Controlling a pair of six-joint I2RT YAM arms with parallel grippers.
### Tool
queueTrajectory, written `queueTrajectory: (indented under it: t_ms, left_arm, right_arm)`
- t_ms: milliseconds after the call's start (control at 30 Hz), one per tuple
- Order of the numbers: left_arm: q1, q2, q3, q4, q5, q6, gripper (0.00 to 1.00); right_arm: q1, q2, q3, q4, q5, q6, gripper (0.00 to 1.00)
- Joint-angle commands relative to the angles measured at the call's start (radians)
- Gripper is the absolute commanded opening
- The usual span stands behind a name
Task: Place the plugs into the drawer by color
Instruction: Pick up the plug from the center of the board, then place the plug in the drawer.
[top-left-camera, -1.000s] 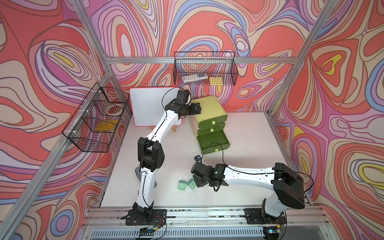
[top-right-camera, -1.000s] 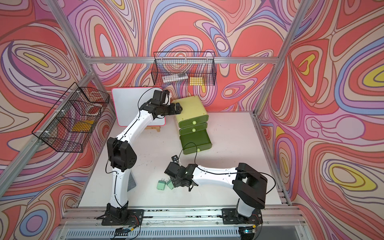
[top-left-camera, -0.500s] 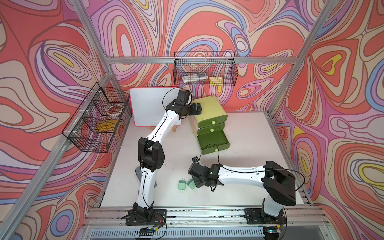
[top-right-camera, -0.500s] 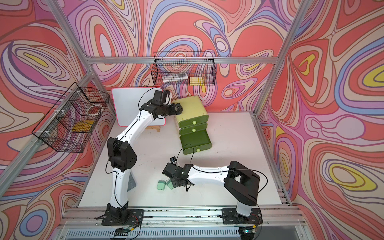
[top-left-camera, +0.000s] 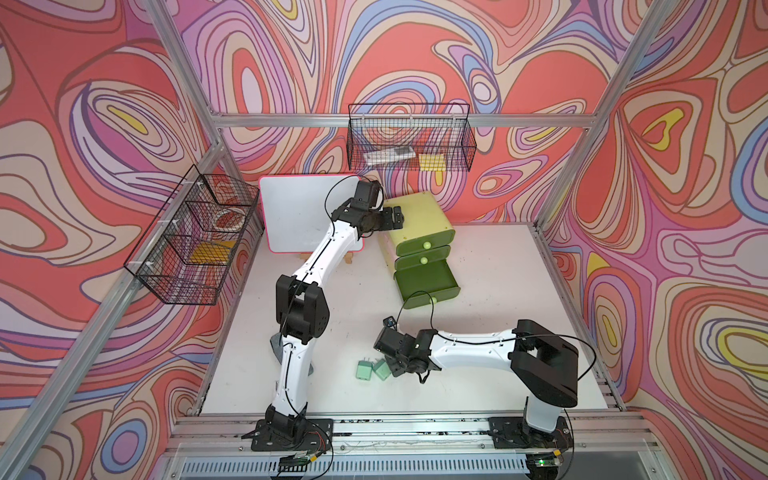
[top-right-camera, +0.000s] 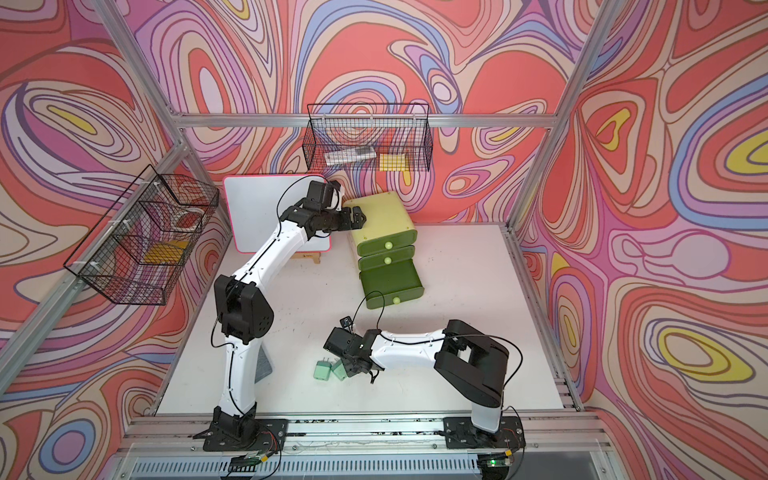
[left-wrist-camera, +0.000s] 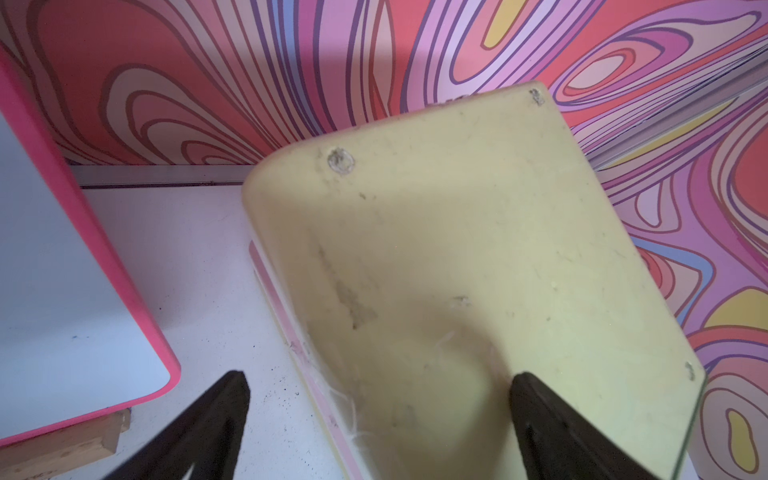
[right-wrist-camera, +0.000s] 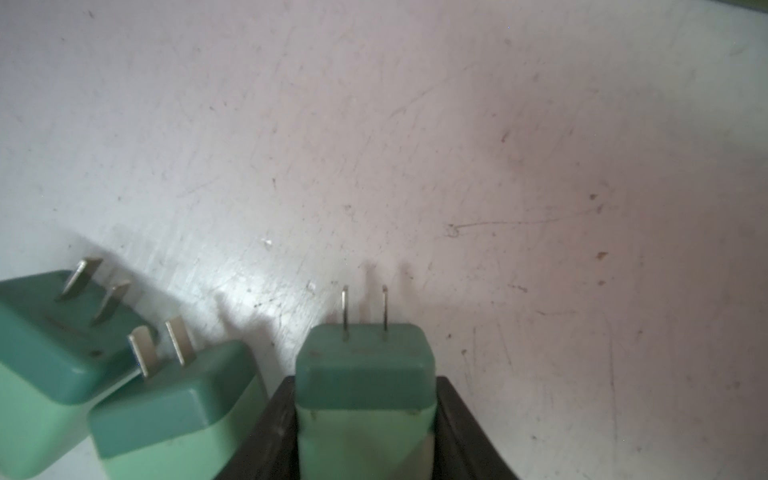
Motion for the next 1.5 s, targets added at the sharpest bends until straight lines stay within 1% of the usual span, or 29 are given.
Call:
queueTrajectory:
  t_ms: [0, 100, 200, 300, 433, 600, 767, 1000, 1267, 1467]
  left_arm:
    - [-0.009, -0.024, -0.020, -0.056, -0.019, 0.021, 0.97]
    - [-0.011, -0.018, -0.024, -0.050, -0.010, 0.011, 0.97]
    - [-0.019, -0.010, -0.029, -0.046, -0.013, 0.003, 0.96]
    - [-0.018, -0.003, -0.022, -0.045, -0.028, -0.002, 0.97]
    - [-0.019, -0.001, -0.008, -0.047, -0.034, 0.004, 0.97]
    - [-0.018, -0.001, -0.002, -0.055, -0.049, 0.016, 0.97]
    - [-0.019, 0.012, 0.021, -0.066, -0.053, 0.022, 0.97]
    - [-0.019, 0.028, 0.033, -0.070, -0.044, 0.018, 0.97]
    - [-0.019, 0.028, 0.029, -0.079, -0.060, 0.026, 0.97]
    - [-0.018, 0.025, 0.027, -0.081, -0.062, 0.027, 0.97]
  right_arm:
    - [-0.060, -0.111, 0.031, -0.028, 0.054, -0.006, 0.43]
    - [-0.150, -0.174, 0.047, -0.018, 0.054, -0.043, 0.40]
    - [-0.234, -0.192, 0.097, -0.008, 0.058, -0.103, 0.38]
    - [-0.315, -0.158, 0.164, 0.004, 0.050, -0.169, 0.37]
    - [-0.378, -0.078, 0.251, 0.021, 0.032, -0.256, 0.35]
    - [-0.416, 0.003, 0.307, 0.045, 0.013, -0.297, 0.35]
    - [-0.434, 0.039, 0.304, 0.075, -0.013, -0.323, 0.35]
    - [-0.444, 0.093, 0.303, 0.098, -0.030, -0.322, 0.35]
    - [-0.445, 0.154, 0.329, 0.099, -0.026, -0.319, 0.34]
    - [-0.450, 0.196, 0.359, 0.095, -0.027, -0.324, 0.37]
